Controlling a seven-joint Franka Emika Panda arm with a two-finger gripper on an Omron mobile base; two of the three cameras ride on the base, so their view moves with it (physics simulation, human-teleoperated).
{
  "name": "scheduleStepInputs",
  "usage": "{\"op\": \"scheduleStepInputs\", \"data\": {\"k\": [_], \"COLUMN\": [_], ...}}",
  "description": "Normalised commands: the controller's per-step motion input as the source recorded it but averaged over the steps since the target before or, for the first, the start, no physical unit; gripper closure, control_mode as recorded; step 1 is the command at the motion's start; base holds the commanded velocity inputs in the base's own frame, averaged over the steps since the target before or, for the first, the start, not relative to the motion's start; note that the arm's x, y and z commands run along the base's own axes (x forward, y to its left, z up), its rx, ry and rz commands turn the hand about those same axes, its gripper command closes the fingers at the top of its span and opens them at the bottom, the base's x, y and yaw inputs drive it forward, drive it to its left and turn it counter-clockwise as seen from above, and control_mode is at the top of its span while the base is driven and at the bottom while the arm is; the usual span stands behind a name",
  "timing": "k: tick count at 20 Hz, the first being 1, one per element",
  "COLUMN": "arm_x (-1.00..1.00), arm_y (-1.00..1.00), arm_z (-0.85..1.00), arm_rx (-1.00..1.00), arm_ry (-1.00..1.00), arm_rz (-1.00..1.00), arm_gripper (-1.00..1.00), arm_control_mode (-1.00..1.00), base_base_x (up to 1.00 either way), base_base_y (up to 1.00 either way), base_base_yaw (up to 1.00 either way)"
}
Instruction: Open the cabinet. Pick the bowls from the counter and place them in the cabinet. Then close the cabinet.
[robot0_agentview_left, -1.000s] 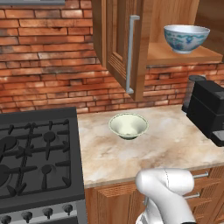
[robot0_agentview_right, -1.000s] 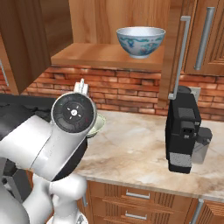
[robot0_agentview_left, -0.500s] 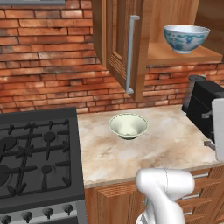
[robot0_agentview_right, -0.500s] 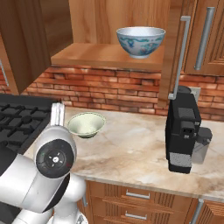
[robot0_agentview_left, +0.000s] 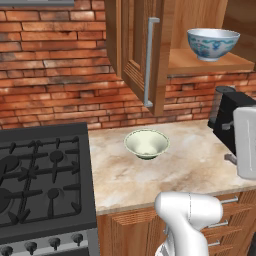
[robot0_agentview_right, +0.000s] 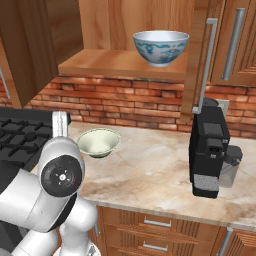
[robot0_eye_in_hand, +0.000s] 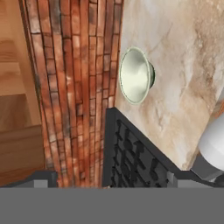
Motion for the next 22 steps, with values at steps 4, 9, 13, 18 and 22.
{"op": "scheduleStepInputs", "data": {"k": [4,9,13,18,22], "arm_x": [0.62,0.39,0.44,0.55,0.92], "arm_y": [0.02,0.01,0.01,0.00,0.00], "arm_z": [-0.46,-0.39,-0.41,-0.30,-0.21], "arm_rx": [-0.01,-0.17,-0.16,-0.07,0.07], "arm_ry": [0.00,-0.24,-0.29,-0.08,0.19], "arm_rz": [0.08,0.03,0.00,0.00,0.01], "arm_gripper": [-1.00,-1.00,-1.00,-1.00,-1.00], "arm_control_mode": [-1.00,-1.00,-1.00,-1.00,-1.00], "base_base_x": [0.00,0.00,0.00,0.00,0.00], "base_base_y": [0.00,0.00,0.00,0.00,0.00], "base_base_yaw": [0.00,0.00,0.00,0.00,0.00]}}
